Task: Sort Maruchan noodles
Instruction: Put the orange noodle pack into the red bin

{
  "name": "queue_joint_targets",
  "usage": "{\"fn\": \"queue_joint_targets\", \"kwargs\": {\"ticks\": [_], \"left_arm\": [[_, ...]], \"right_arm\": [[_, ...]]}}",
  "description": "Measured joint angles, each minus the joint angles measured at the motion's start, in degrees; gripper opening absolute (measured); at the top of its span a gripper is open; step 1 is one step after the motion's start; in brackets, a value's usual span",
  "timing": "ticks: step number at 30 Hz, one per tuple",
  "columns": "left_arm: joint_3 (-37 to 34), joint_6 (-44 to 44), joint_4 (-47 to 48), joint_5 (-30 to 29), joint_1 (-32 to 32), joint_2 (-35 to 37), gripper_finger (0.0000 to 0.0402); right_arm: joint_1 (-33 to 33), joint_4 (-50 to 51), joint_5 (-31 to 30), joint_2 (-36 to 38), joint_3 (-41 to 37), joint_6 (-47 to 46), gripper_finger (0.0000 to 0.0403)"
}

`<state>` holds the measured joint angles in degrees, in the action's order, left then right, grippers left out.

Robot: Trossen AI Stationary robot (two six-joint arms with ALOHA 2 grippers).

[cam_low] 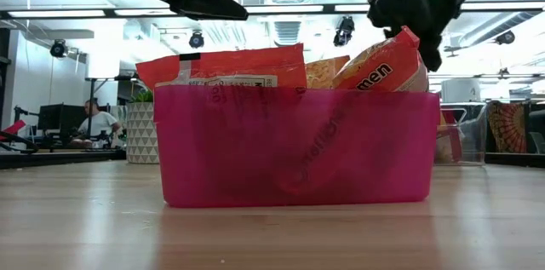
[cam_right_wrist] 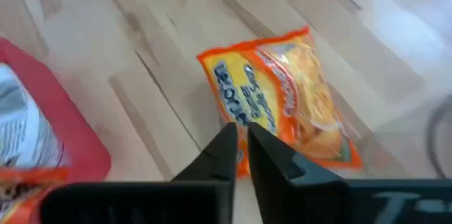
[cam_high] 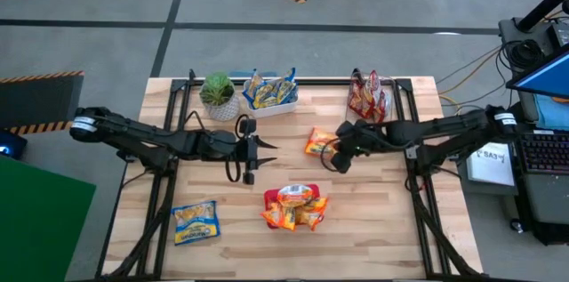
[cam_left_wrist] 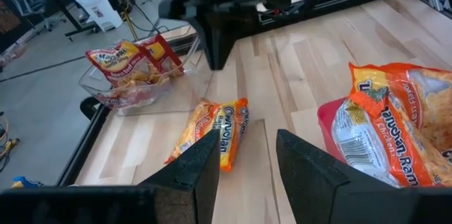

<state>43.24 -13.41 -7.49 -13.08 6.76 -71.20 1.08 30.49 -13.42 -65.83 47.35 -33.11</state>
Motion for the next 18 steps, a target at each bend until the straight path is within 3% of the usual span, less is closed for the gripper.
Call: {"fn": "queue_joint_targets", "kwargs": {"ticks": [4,10,14,18], "left_arm": [[0.00,-0.49,0.09,0.00,0.00,0.07,0.0123],[0.00,-0.66,0.18,-0.02,0.00,0.07,0.0123],[0.00,-0.92,0.22,-0.02,0.00,0.07,0.0123],[0.00,-0.92,0.29,-0.02,0.00,0.07,0.0123]], "right_arm": [[-1.81,-2.00,0.03,-2.94,0.00,1.53,0.0081],[-3.98,-0.82,0.43,-8.74,2.28,1.82,0.0193],[-4.05,3.91,0.54,-14.44,8.05,5.38,0.0259],[-4.02,12.83,0.51,-21.54,14.92,7.21,0.0300]]}}
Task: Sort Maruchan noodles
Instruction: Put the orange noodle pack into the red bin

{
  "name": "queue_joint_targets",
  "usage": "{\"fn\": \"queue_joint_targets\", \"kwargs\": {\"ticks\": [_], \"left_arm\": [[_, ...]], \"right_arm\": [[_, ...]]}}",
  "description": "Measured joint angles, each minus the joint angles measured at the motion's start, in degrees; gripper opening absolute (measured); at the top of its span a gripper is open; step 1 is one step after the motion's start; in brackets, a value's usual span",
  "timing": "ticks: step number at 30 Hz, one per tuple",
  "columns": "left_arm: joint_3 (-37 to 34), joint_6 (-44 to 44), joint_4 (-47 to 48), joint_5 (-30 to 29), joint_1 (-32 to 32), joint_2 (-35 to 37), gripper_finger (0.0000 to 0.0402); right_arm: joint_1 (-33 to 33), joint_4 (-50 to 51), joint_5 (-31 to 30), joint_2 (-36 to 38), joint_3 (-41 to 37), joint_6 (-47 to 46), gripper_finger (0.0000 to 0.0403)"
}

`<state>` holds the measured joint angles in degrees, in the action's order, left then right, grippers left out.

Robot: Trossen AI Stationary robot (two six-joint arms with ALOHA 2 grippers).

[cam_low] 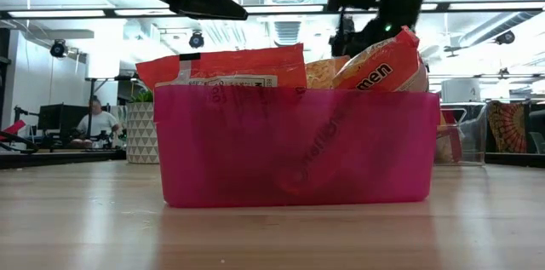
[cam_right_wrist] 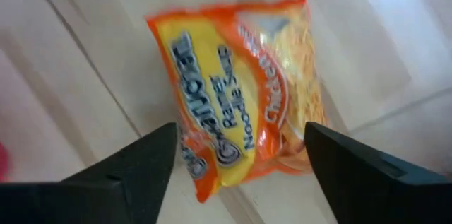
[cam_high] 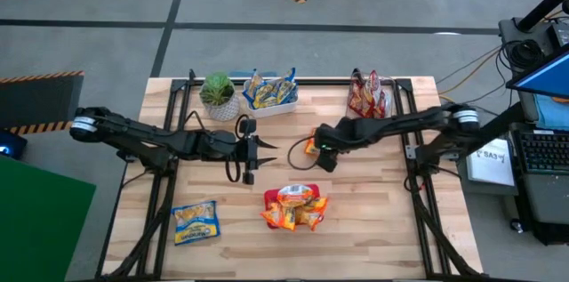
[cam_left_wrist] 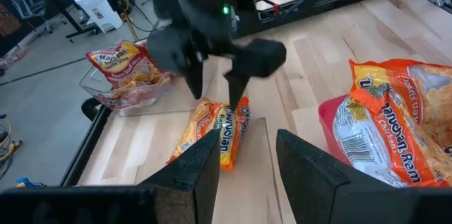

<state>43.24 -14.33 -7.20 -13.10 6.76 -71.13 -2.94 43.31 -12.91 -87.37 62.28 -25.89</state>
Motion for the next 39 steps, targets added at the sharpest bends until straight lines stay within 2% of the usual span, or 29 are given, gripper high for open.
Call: {"fn": "queue_joint_targets", "kwargs": {"ticks": [3,7,13,18,30,32,39], "left_arm": [[0.00,0.00,0.09,0.00,0.00,0.00,0.0123],[0.00,0.00,0.11,0.00,0.00,0.00,0.0123],[0.00,0.00,0.39,-0.01,0.00,0.02,0.0123],[-0.04,0.01,0.52,-0.01,0.00,0.02,0.0123],[-0.11,0.28,0.48,-0.02,0.00,0.02,0.0123],[-0.11,0.28,0.44,-0.02,-0.01,0.02,0.0123],[-0.13,-0.39,0.26,-0.02,0.00,0.49,0.0123]], "right_arm": [[0.00,6.05,-0.10,-5.77,4.10,1.18,0.0315],[0.04,7.19,-0.10,-11.76,7.42,3.31,0.0320],[-0.18,7.37,-0.15,-16.79,9.58,3.50,0.0297],[-0.23,7.04,-0.35,-17.64,9.78,3.43,0.0241],[-0.22,7.15,-0.17,-16.90,10.78,3.27,0.0033],[-0.22,7.79,-0.14,-16.89,11.45,3.46,0.0019],[-0.22,9.05,0.03,-13.73,13.33,4.10,0.0020]]}}
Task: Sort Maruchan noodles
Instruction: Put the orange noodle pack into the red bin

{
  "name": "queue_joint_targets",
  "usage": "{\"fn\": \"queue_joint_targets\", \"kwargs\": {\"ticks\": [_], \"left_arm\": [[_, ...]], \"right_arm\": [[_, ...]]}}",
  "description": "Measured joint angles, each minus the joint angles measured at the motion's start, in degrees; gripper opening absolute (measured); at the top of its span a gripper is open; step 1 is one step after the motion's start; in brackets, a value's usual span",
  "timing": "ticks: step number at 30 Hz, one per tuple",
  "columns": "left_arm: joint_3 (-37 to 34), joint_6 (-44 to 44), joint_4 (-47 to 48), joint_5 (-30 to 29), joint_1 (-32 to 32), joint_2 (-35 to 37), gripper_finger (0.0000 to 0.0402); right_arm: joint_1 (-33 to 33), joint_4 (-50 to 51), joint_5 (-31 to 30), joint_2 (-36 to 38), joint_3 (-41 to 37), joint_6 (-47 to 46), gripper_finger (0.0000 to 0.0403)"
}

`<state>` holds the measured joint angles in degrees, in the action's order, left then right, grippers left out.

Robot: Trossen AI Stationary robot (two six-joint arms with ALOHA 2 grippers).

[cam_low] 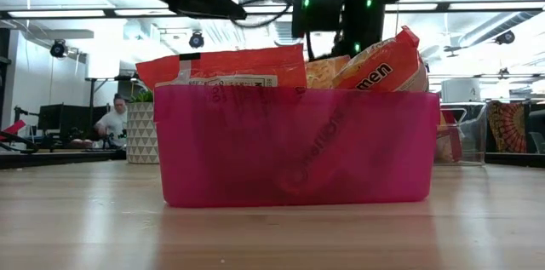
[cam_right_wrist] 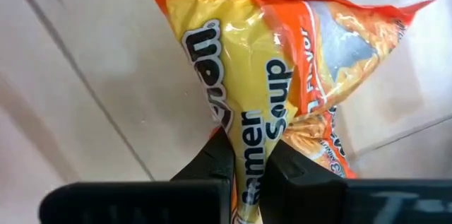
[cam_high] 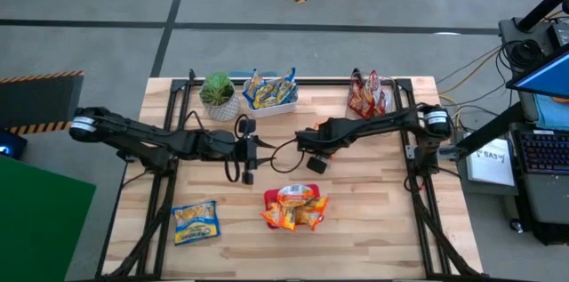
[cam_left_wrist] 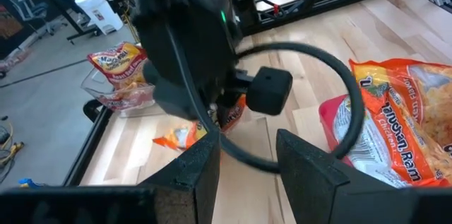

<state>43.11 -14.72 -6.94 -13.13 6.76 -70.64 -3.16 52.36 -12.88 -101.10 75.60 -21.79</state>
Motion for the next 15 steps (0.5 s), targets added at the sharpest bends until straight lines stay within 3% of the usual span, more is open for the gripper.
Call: {"fn": "queue_joint_targets", "kwargs": {"ticks": [7,15], "left_arm": [[-0.16,-0.40,0.19,-0.29,-0.01,1.25,0.0123],[-0.17,2.03,0.28,-0.15,0.00,1.70,0.0123]], "right_arm": [[0.00,-0.78,4.04,9.37,0.23,-0.74,0.0019],[3.39,-8.17,21.10,19.74,0.19,-0.69,0.0018]]}}
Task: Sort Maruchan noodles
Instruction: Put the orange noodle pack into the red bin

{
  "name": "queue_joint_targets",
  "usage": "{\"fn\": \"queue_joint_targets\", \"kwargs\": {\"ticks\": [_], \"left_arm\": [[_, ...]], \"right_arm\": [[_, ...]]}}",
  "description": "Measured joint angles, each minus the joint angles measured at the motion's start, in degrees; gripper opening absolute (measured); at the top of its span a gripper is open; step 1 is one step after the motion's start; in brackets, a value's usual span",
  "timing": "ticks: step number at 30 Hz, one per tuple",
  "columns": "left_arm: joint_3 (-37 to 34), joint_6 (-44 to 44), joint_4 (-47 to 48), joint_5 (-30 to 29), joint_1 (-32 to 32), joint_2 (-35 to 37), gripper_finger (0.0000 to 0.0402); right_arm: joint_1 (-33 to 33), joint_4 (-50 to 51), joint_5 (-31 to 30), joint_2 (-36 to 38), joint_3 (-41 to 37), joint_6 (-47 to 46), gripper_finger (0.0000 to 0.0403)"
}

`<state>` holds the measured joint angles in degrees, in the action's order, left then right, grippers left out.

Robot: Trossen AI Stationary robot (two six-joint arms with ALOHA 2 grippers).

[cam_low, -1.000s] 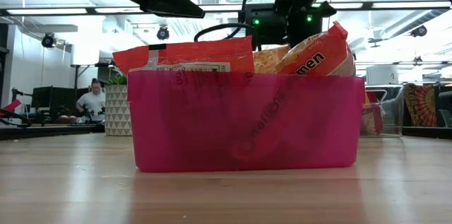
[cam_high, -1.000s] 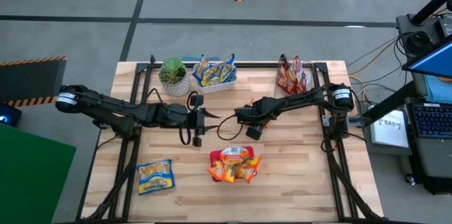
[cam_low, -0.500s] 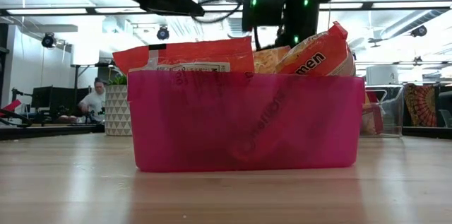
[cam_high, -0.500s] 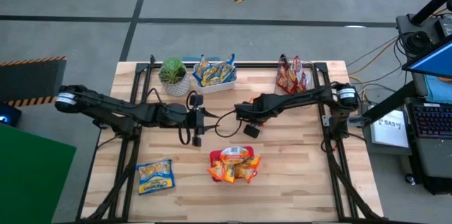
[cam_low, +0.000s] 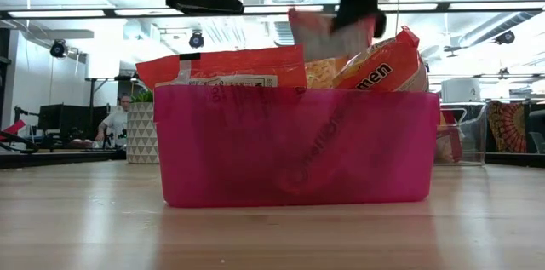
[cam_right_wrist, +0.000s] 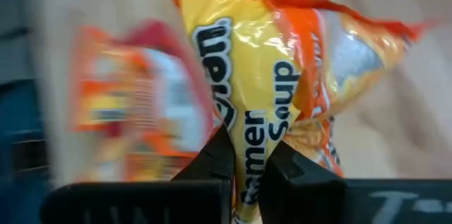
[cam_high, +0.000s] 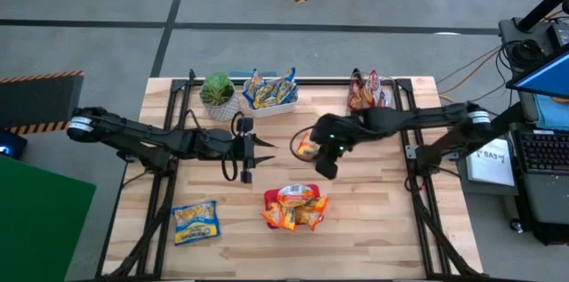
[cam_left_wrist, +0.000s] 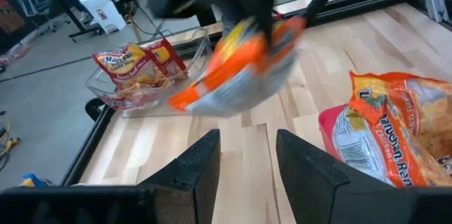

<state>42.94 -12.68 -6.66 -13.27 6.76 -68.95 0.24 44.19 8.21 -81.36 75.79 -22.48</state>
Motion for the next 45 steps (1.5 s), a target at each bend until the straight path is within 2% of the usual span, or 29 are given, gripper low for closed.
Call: {"fn": "queue_joint_targets", "kwargs": {"ticks": [7,13,21,31,36,41,45], "left_arm": [[-0.04,4.54,0.98,0.28,0.04,1.89,0.0123],[-0.04,8.52,1.84,-0.21,0.21,8.11,0.0123],[-1.81,12.56,-0.14,-0.22,3.30,12.07,0.0123],[-4.50,16.48,-3.86,-0.20,8.87,9.29,0.0123],[-3.98,16.48,-3.92,-0.20,9.84,8.32,0.0123],[-3.63,17.42,-4.21,-0.22,10.63,6.85,0.0123],[-3.63,19.29,-4.52,-0.20,12.04,4.94,0.0123]], "right_arm": [[8.42,-8.26,0.76,1.05,-0.04,1.04,0.0018],[14.14,-11.39,-3.21,-3.04,-0.09,3.04,0.0018],[14.76,-11.93,-8.25,-9.70,-0.09,5.48,0.0022],[14.77,-14.63,-6.51,-14.34,-0.09,9.40,0.0064],[14.87,-16.38,-5.77,-13.20,-0.09,8.67,0.0048],[15.20,-16.22,-1.81,-12.79,1.03,6.56,0.0022],[16.10,-16.51,-1.38,-13.27,1.60,6.32,0.0019]]}}
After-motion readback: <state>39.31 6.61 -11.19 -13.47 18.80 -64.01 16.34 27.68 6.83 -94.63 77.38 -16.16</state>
